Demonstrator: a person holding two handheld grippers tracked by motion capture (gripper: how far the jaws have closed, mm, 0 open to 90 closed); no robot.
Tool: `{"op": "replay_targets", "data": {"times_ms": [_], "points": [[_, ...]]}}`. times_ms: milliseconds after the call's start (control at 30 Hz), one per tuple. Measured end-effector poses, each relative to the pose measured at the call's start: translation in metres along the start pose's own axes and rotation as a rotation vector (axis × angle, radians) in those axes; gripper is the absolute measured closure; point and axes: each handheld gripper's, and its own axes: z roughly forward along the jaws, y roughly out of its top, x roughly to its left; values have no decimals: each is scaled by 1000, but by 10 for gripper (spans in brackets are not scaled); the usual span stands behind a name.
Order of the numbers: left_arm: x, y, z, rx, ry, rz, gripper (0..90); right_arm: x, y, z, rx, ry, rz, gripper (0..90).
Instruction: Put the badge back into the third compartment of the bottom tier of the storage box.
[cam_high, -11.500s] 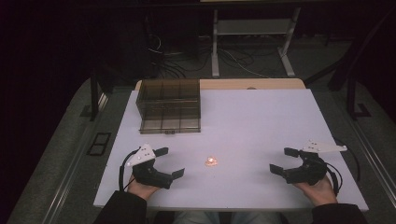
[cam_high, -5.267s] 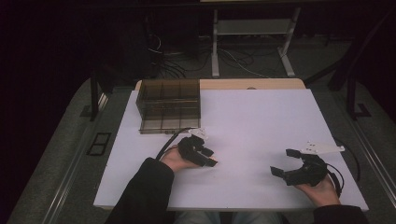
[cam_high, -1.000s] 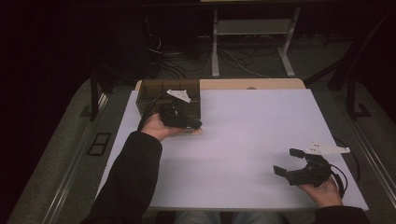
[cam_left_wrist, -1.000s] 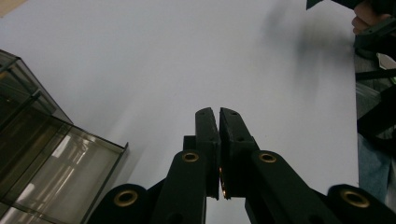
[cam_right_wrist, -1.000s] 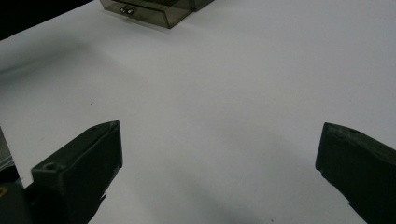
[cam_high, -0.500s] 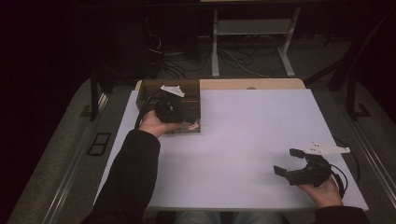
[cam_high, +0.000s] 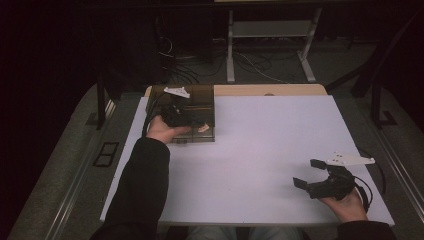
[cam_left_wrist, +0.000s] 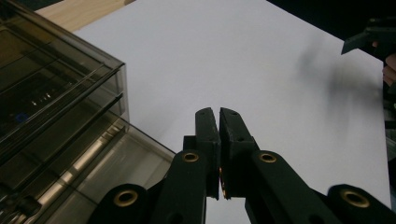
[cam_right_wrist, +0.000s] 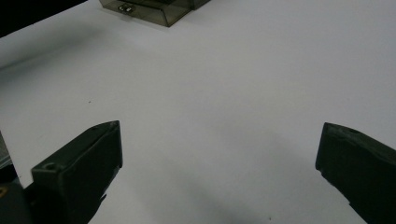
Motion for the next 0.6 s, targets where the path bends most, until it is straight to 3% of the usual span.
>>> {"op": "replay_targets", "data": {"times_ms": [600], "points": [[22, -8, -6, -61, 65, -66, 865, -1, 0, 0, 1, -1, -2, 3]]}}
